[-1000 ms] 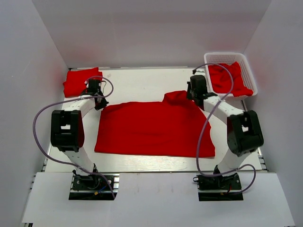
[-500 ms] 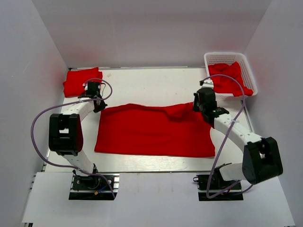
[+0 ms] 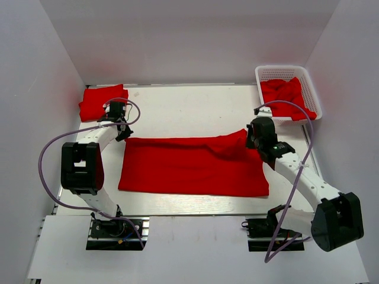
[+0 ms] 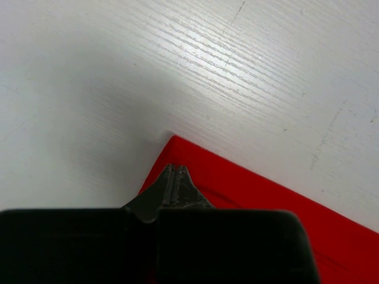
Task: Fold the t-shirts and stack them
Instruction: Fold the other side of the tshirt into a rectangle
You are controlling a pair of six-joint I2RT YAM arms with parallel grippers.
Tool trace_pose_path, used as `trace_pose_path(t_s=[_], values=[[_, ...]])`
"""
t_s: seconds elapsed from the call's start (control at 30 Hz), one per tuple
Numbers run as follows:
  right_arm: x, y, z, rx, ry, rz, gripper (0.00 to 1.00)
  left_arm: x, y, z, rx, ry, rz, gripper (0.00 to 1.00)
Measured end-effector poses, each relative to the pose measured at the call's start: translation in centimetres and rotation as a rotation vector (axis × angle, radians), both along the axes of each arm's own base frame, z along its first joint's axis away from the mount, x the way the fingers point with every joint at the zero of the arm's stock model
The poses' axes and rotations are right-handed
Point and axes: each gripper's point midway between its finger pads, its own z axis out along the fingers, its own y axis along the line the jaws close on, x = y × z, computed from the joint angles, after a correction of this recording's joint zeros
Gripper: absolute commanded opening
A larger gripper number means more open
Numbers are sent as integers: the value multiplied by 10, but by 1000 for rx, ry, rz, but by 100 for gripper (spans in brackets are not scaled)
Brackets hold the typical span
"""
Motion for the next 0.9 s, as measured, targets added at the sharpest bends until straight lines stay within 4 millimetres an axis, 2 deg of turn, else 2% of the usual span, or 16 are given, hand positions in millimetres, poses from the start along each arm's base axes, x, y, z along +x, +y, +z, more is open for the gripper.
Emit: trace_pose_path(t_s=[0.2, 0.3, 0.53, 0.77, 0.9], values=[[-15, -1, 16, 24, -19, 7, 0, -2, 4, 2, 20, 12, 13, 0], [-21, 0, 15, 32, -10, 18, 0, -5, 6, 1, 29, 27, 18, 0], [-50, -4, -17, 10, 95, 40, 0, -10, 9, 1, 45, 50, 26, 0], [-74, -6, -31, 41, 141, 47, 0, -15, 11, 0, 50, 63, 45, 0], [-84, -4, -46, 53, 182, 55, 0, -17, 11, 0, 50, 64, 58, 0]])
